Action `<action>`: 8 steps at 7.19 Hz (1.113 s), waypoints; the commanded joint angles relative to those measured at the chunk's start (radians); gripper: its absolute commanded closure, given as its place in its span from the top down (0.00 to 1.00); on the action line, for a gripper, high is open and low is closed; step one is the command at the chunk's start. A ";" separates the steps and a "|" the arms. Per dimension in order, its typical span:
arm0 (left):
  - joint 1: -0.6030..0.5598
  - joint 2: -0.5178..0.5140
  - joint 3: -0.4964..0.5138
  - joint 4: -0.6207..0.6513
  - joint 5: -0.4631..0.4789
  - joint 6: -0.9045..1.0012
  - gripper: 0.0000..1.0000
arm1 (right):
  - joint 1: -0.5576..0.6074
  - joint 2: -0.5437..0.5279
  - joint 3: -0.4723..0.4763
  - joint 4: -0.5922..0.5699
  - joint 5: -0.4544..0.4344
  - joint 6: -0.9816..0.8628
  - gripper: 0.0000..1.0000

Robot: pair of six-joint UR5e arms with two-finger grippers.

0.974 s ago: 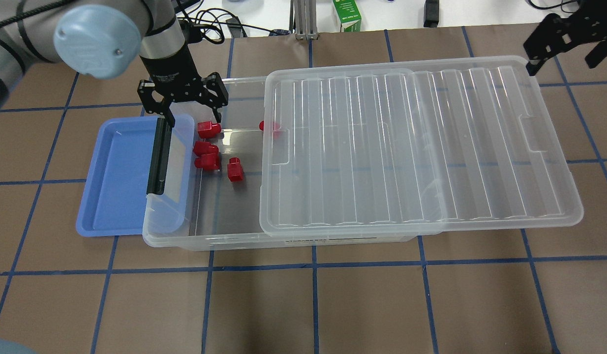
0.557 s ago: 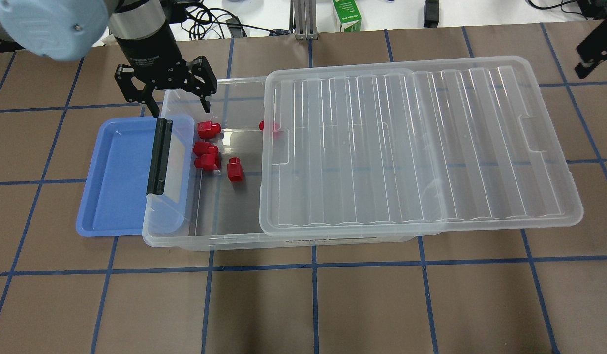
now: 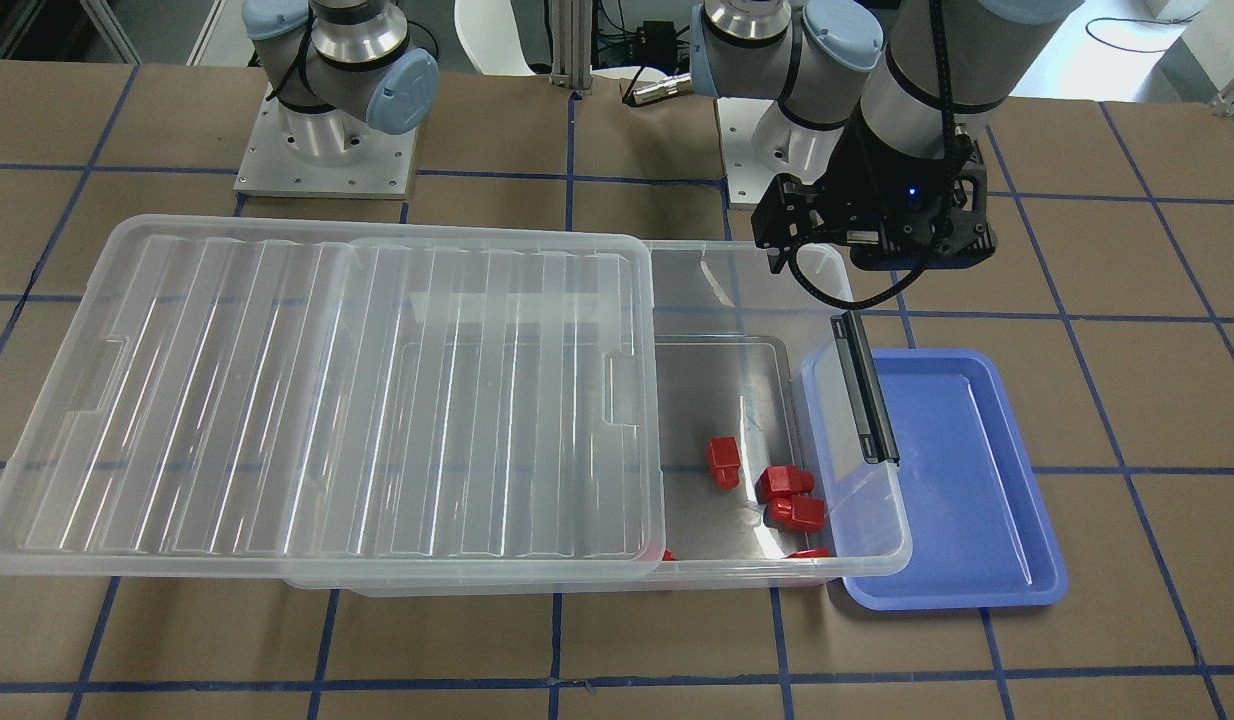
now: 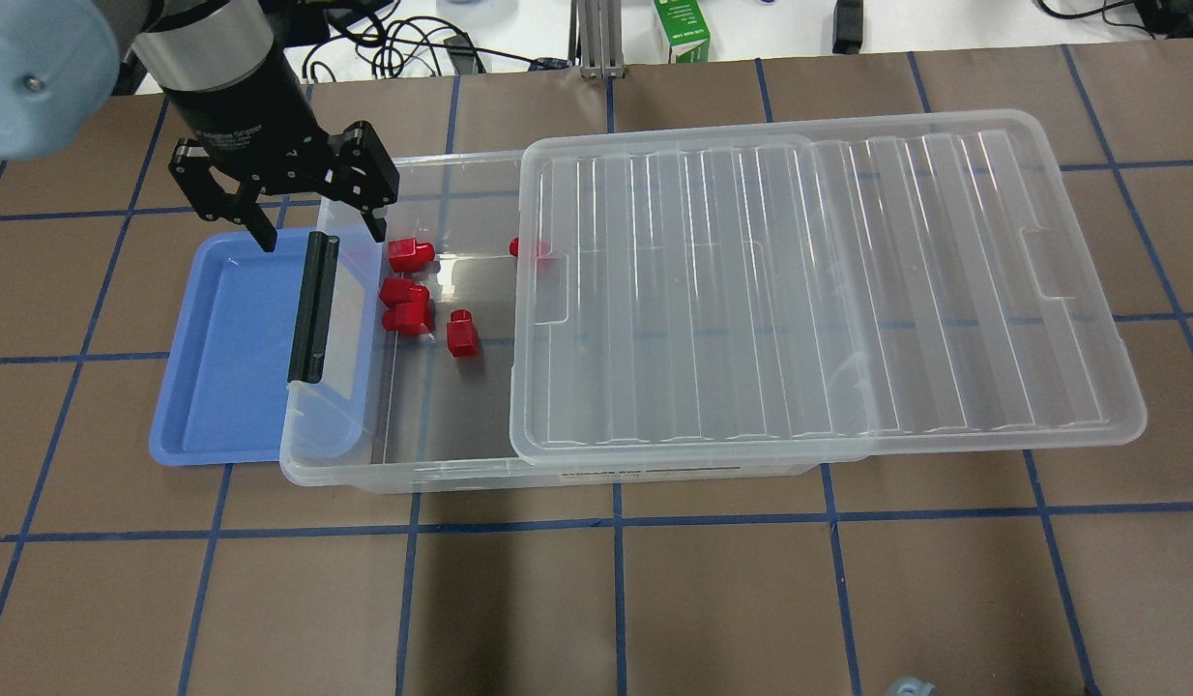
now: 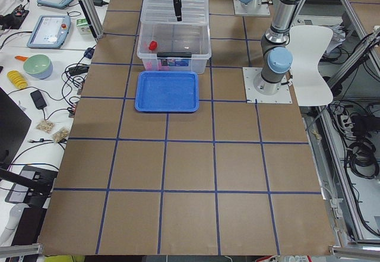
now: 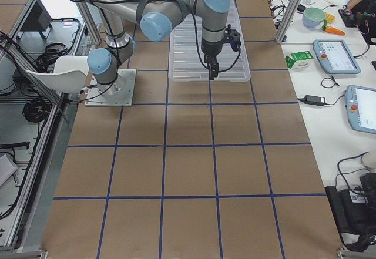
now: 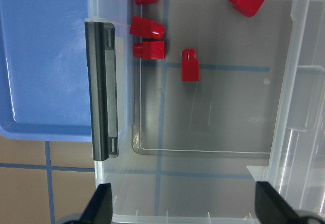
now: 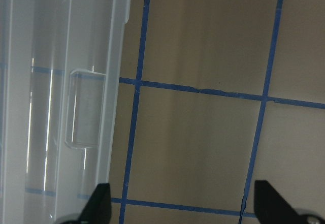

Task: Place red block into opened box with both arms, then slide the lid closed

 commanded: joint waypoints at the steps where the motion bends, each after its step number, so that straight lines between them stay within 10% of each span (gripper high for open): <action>1: 0.040 0.043 -0.068 0.021 0.047 0.052 1.00 | -0.001 0.031 0.154 -0.199 -0.002 -0.003 1.00; 8: 0.046 0.057 -0.087 0.027 0.038 0.049 1.00 | 0.062 0.058 0.196 -0.258 0.023 0.080 1.00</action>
